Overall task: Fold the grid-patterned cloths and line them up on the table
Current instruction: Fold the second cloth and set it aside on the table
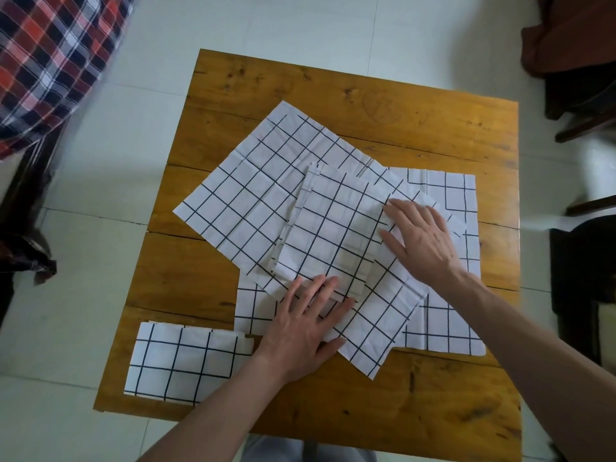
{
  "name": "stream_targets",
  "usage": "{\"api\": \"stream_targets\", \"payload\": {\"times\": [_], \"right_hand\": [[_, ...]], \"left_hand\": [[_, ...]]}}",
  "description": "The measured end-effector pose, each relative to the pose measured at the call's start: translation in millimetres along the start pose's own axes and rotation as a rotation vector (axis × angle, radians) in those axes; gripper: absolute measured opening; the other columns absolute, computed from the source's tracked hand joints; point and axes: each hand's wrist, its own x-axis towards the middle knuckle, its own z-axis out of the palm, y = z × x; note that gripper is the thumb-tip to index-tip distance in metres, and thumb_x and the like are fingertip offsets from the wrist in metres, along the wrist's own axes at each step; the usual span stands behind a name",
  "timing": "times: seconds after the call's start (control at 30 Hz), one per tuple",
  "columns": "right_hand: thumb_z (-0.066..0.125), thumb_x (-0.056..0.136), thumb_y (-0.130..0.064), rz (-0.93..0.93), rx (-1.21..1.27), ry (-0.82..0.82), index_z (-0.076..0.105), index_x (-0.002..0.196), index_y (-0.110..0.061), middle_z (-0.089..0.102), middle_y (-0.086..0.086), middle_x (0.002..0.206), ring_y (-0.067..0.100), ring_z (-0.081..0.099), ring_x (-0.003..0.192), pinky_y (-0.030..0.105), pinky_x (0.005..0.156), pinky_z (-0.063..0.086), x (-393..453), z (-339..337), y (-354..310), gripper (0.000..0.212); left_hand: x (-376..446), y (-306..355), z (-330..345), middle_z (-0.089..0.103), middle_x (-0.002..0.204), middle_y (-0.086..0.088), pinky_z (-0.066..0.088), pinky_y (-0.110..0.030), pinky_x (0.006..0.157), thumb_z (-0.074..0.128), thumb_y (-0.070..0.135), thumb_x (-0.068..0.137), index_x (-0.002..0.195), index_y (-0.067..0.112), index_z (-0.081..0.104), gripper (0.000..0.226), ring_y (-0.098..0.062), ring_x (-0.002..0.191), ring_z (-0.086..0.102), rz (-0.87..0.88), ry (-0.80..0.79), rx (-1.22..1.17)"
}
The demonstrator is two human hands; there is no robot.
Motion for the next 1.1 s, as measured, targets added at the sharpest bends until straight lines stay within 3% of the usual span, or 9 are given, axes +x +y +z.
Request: {"api": "stream_targets", "payload": {"times": [0.1,0.27,0.4,0.5,0.6,0.73,0.87,1.0,1.1], "right_hand": [[0.049,0.107,-0.044,0.065,0.099,0.084,0.047,0.148,-0.017,0.055,0.003,0.145,0.029,0.051,0.130,0.046,0.108,0.039,11,-1,-12,0.049],[0.058,0.103,-0.039,0.258,0.200,0.076,0.040,0.154,-0.015,0.054,0.011,0.139,0.034,0.048,0.124,0.045,0.100,0.040,27,-1,-29,0.059],[0.061,0.095,-0.030,0.471,0.264,0.034,0.047,0.150,-0.017,0.056,0.010,0.134,0.033,0.049,0.122,0.044,0.100,0.041,26,-5,-28,0.058],[0.059,0.089,-0.026,0.629,0.413,0.020,0.053,0.140,-0.018,0.070,-0.001,0.102,0.031,0.058,0.105,0.046,0.092,0.050,14,-9,-26,0.052],[0.061,0.091,-0.025,0.715,0.583,0.068,0.059,0.125,-0.016,0.066,-0.010,0.078,0.029,0.064,0.089,0.047,0.080,0.056,-9,-4,-30,0.035],[0.063,0.095,-0.031,0.744,0.630,0.171,0.062,0.108,-0.020,0.066,-0.007,0.082,0.029,0.064,0.087,0.048,0.075,0.058,-41,13,-40,0.017],[0.063,0.096,-0.037,0.758,0.585,0.209,0.062,0.100,-0.022,0.066,-0.006,0.081,0.028,0.064,0.085,0.046,0.073,0.056,-60,29,-46,0.015],[0.052,0.106,-0.039,0.658,0.464,0.342,0.057,0.128,-0.015,0.061,0.001,0.110,0.023,0.058,0.100,0.037,0.085,0.048,-68,28,-57,0.033],[0.045,0.111,-0.028,0.392,0.283,0.363,0.048,0.148,-0.010,0.050,0.013,0.143,0.025,0.050,0.126,0.035,0.099,0.041,-80,26,-75,0.041]], "left_hand": [[2,2,-2,0.013,0.174,-0.014,0.020,-0.064,0.124,0.030,0.063,0.107,0.166,0.029,0.021,0.068,-0.035,0.161,0.006,0.010,-0.010,-0.015],[5,-1,-7,0.022,0.171,-0.016,0.021,-0.064,0.124,0.032,0.059,0.108,0.154,0.024,0.042,0.059,-0.036,0.160,0.010,0.035,0.009,-0.014],[5,-10,-10,0.041,0.160,-0.014,0.024,-0.064,0.123,0.032,0.058,0.108,0.158,0.023,0.037,0.061,-0.035,0.156,0.026,-0.002,0.020,0.021],[6,-20,-9,0.042,0.158,-0.015,0.019,-0.064,0.124,0.028,0.057,0.110,0.159,0.021,0.037,0.061,-0.035,0.157,0.026,-0.068,0.041,0.042],[4,-26,-7,0.037,0.162,-0.017,0.021,-0.064,0.124,0.028,0.055,0.110,0.160,0.018,0.034,0.063,-0.035,0.158,0.023,-0.139,0.043,0.059],[3,-26,-7,0.024,0.170,-0.020,0.022,-0.061,0.125,0.023,0.052,0.110,0.164,0.014,0.027,0.066,-0.034,0.160,0.014,-0.212,0.055,0.067],[8,-23,-5,0.010,0.172,-0.020,0.019,-0.053,0.129,0.022,0.052,0.110,0.165,0.007,0.017,0.071,-0.033,0.161,0.004,-0.300,0.081,0.065],[13,-19,-5,0.004,0.173,-0.019,0.020,-0.050,0.129,0.020,0.051,0.110,0.166,0.008,0.005,0.072,-0.032,0.161,0.001,-0.283,0.092,0.046],[12,-15,-2,0.004,0.174,-0.019,0.024,-0.053,0.127,0.017,0.050,0.110,0.167,0.012,0.007,0.069,-0.033,0.161,0.004,-0.200,0.084,0.053]]}}
